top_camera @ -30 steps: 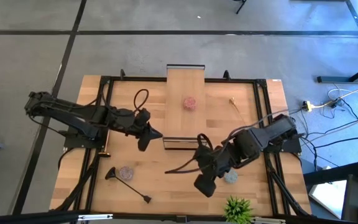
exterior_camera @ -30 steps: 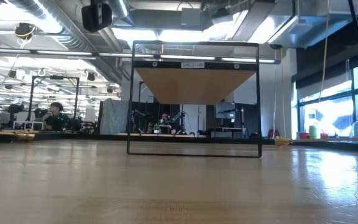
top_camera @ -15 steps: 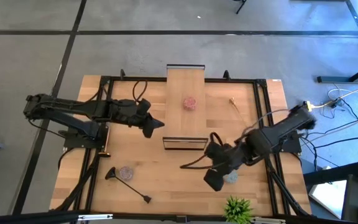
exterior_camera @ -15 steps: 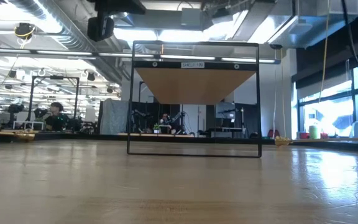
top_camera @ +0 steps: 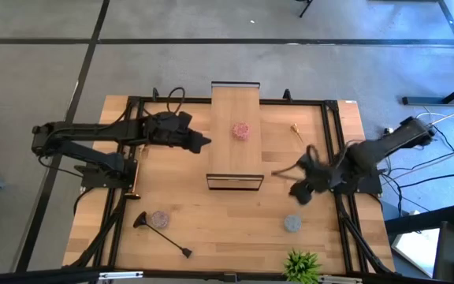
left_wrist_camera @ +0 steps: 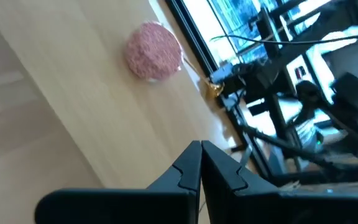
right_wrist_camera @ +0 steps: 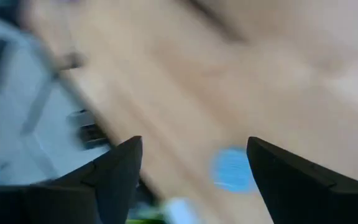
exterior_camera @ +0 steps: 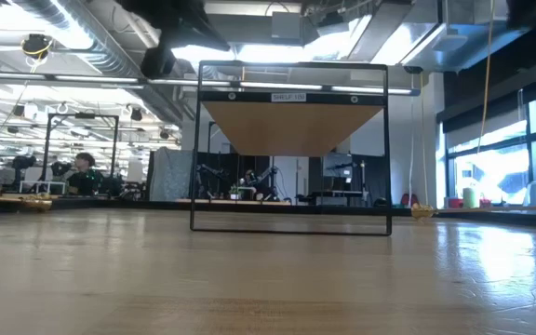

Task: Pick & Place candle stick holders
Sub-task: Put the gold candle holder on the shelf

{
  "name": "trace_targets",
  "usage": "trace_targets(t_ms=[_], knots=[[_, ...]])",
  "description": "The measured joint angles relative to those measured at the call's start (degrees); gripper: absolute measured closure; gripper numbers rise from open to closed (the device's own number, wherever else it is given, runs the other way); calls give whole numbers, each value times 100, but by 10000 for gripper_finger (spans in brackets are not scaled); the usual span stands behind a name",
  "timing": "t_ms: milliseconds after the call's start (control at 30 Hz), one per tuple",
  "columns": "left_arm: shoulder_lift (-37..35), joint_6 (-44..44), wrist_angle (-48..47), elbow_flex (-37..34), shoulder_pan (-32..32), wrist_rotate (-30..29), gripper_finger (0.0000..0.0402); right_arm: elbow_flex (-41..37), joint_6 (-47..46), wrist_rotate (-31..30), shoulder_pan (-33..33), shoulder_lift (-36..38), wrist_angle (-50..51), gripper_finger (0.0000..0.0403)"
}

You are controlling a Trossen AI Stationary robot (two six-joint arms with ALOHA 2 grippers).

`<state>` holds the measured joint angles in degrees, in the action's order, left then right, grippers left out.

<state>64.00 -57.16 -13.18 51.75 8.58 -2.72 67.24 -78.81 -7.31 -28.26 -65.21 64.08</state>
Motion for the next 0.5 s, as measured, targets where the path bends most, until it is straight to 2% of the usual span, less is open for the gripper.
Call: trace_targets(t_ms=[100,200,400,500], knots=[[70,-81,150,0,203,120,396,-2,84,24,476,289,1250,111],[93,-79,305,0,341,129,396,-9,405,-18,1111,563,2045,116],[95,43,404,0,472,92,396,-418,1662,186,2616,796,2030,130],[95,180,445,0,472,92,396,-796,2247,318,3209,763,1625,133]])
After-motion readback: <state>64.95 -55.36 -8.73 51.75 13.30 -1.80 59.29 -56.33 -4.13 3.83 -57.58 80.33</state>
